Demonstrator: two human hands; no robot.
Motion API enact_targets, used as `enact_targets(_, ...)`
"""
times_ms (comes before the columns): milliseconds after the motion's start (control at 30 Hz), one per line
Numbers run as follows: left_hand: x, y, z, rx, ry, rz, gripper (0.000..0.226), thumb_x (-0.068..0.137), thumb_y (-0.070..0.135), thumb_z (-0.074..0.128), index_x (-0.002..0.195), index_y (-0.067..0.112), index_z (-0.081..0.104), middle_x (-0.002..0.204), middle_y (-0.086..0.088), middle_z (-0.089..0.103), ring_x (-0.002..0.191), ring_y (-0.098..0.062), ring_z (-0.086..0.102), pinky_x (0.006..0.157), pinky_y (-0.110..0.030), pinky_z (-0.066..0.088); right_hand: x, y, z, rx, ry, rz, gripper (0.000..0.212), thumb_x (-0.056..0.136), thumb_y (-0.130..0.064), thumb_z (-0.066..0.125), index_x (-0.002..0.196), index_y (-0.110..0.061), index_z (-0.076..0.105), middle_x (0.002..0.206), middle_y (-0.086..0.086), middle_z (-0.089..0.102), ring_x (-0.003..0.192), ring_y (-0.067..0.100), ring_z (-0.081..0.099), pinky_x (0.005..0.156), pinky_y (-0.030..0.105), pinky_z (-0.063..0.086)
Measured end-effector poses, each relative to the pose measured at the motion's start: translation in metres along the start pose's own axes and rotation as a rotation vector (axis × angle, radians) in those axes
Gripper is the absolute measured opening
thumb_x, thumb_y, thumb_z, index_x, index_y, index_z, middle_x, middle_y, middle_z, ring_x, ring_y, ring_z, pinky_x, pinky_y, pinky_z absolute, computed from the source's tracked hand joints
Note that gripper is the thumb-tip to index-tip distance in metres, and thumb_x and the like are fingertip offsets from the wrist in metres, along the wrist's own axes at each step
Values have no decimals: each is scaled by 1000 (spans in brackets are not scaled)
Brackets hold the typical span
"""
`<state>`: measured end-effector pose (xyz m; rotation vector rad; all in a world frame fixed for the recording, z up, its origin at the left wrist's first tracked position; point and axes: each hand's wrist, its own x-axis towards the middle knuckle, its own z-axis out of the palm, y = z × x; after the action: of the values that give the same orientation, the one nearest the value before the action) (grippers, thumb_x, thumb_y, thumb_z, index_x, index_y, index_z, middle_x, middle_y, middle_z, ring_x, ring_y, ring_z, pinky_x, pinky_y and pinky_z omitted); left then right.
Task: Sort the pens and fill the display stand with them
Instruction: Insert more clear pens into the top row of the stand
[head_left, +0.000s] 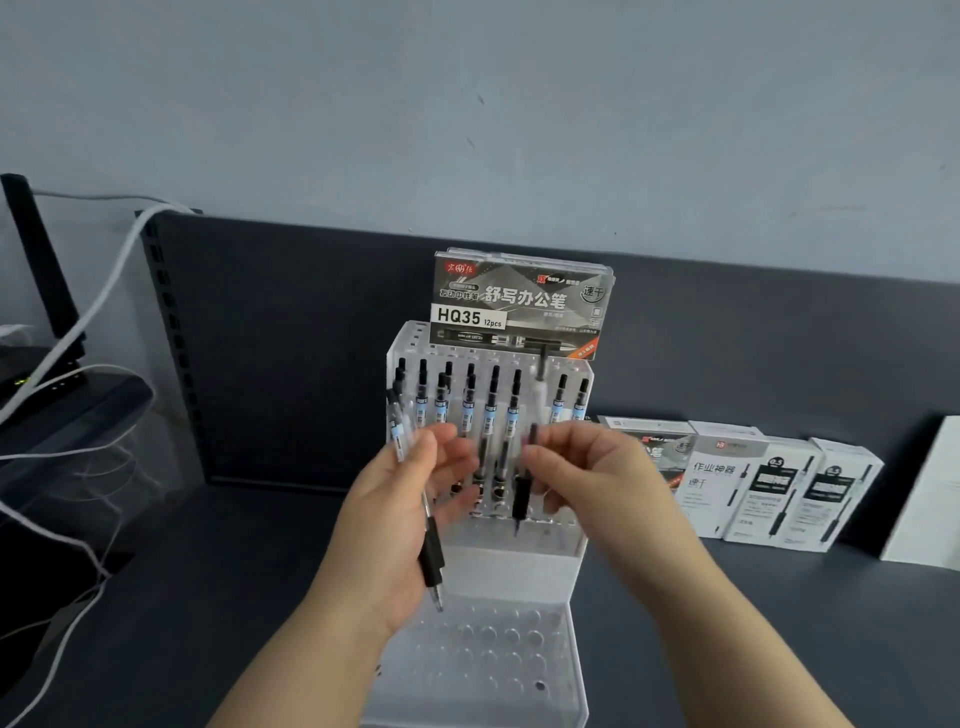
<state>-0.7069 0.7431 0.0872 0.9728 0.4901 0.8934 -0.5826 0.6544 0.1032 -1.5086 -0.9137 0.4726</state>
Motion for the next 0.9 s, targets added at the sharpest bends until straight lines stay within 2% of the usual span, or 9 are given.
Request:
enact_targets(100,0,-1,-2,58,14,2,23,97,23,46,98,12,65,71,-2,62,63,-14,58,55,-27,50,15,-2,-7,-44,140,-41,6,85,-9,66,89,-12,67,67,-3,65,52,7,55,57,24,50)
enact_targets(200,-2,-4,-5,128,20,11,21,96,25,47,98,13,64,65,0,55,51,-9,47,47,-23,40,23,4,-4,-179,223,-59,14,87,-14,65,100,-15,67,75,-6,68,60,8,60,60,19,51)
enact_targets(267,-1,-6,-8,157,19,27,20,95,27,48,98,14,64,63,1,54,49,-9,45,46,-22,38,26,10,0,-288,238,-65,12,87,-17,64,99,-16,68,72,-10,66,63,5,60,60,17,48)
enact_targets(333,-1,-7,-11,166,15,30,21,95,27,48,97,14,63,61,2,53,48,-9,43,44,-21,37,27,18,4,-426,226,-55,8,88,-19,63,93,-17,69,66,-12,62,57,1,54,53,14,41)
enact_targets(467,-2,-10,-14,184,-11,6,21,96,25,46,96,11,62,54,4,48,42,-7,37,40,-19,33,26,29,9,-658,185,-54,14,87,-22,62,88,-10,69,67,-3,62,60,10,53,52,17,39)
enact_targets(633,-5,-11,-14,158,-47,-39,20,96,24,46,95,10,61,53,4,39,42,-6,32,39,-17,29,24,27,8,-667,187,-75,15,85,-27,66,93,-15,69,74,-6,63,68,9,57,55,10,38)
enact_targets(700,-6,-11,-13,136,-51,-60,23,95,29,47,94,10,60,54,4,36,42,-6,31,39,-18,28,23,28,7,-652,178,-76,15,86,-23,64,95,-13,71,74,-4,65,65,10,56,55,13,40)
enact_targets(800,-8,-10,-11,88,-61,-103,30,92,38,46,96,10,56,55,3,36,42,-7,30,39,-19,26,23,27,7,-655,172,-70,14,88,-20,61,88,-12,71,67,-2,64,57,9,53,53,18,40)
enact_targets(900,-8,-10,-9,79,-76,-120,23,94,33,46,92,10,49,55,3,37,42,-8,29,39,-19,26,23,26,6,-657,169,-55,13,88,-21,62,86,-12,70,63,-5,60,57,8,53,53,17,40)
